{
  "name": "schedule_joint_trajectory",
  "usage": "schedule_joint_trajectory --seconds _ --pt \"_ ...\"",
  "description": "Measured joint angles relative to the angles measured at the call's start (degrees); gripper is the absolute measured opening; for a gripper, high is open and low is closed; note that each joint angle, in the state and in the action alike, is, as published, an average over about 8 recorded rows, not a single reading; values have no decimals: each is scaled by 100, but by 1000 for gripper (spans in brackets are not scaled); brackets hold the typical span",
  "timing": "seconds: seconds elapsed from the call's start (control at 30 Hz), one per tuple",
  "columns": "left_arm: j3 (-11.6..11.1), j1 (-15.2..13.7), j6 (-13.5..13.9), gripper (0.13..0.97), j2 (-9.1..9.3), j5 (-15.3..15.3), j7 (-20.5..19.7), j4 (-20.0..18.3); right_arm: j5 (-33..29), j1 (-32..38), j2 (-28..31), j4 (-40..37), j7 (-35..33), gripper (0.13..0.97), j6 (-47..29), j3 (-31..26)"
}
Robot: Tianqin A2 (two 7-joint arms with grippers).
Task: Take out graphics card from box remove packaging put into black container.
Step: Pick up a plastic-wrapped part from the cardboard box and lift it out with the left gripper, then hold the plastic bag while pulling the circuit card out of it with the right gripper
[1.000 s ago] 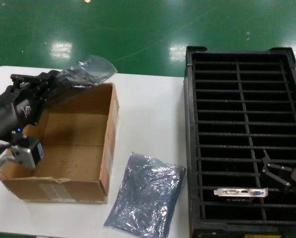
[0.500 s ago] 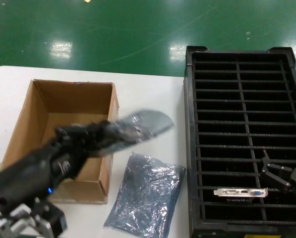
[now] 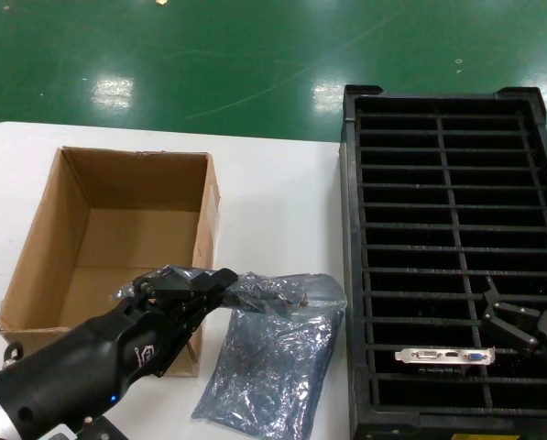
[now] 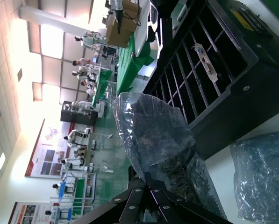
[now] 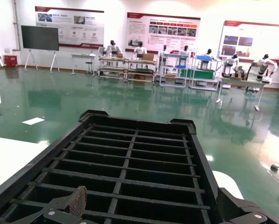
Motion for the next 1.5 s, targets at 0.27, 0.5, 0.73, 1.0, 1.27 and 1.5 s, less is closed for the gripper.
schedule_joint_trajectory --seconds 0.27,0.5,0.73,1.0,1.27,1.5 --pt "0 1 1 140 1 -1 1 0 -2 13 8 -23 -2 966 14 9" --pt "-1 1 2 140 1 0 1 0 60 131 180 -90 100 966 -21 -74" --pt "-1 1 2 140 1 0 1 0 78 424 388 189 248 963 -365 -501" --pt "0 1 2 140 1 0 1 0 -247 870 540 374 254 947 -557 -961" --pt "0 1 2 140 1 0 1 0 -792 1083 928 396 481 895 -711 -1297" --pt "0 1 2 140 1 0 1 0 -687 1014 1064 408 -2 807 -1184 -1242"
